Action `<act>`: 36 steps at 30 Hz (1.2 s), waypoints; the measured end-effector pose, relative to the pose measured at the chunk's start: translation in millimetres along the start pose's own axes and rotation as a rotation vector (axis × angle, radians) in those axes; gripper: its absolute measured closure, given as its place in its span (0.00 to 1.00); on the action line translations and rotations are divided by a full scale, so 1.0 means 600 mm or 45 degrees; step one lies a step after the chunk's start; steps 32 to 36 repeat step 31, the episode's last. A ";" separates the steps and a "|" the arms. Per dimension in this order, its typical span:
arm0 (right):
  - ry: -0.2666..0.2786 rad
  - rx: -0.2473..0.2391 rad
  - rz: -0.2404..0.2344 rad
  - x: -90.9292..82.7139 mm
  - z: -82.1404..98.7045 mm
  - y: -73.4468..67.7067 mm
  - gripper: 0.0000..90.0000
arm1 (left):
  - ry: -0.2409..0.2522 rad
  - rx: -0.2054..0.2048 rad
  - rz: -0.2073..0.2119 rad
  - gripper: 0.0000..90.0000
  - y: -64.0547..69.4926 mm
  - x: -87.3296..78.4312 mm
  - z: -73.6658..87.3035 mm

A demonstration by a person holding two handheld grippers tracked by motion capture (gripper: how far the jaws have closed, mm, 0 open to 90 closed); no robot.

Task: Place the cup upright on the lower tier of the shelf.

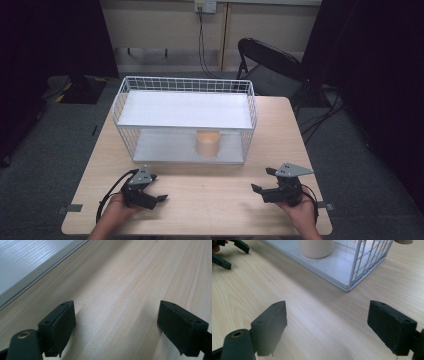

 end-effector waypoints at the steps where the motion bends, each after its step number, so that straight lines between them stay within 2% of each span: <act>1: -0.001 -0.002 0.001 -0.001 0.002 0.001 0.17 | 0.000 0.000 0.000 0.16 0.000 0.000 0.000; 8: -0.007 0.013 0.007 -0.006 0.016 0.013 0.17 | 0.000 0.000 0.000 0.16 0.000 0.000 0.000; 20: -0.025 -0.008 0.006 -0.003 0.041 0.023 0.18 | -0.001 0.000 0.000 0.16 0.000 0.000 0.000; 29: -0.070 -0.044 0.006 0.004 0.056 0.028 0.18 | 0.000 -0.001 0.002 0.17 0.000 0.000 0.000; 31: -0.080 -0.076 -0.006 0.006 0.054 0.021 0.17 | 0.000 0.000 0.001 0.16 0.000 0.000 0.000; 36: -0.080 -0.076 -0.006 0.006 0.054 0.021 0.17 | 0.000 0.000 0.001 0.16 0.000 0.000 0.000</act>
Point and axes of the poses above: each handheld gripper's, and its own axes: x roughly forward along the jaws, z roughly out of its underside, y roughly to its right, the point moved 2 cm from there along x, roughly forward along the jaws, and after that the axes turned 6 degrees about x, right-handed, at the moved point
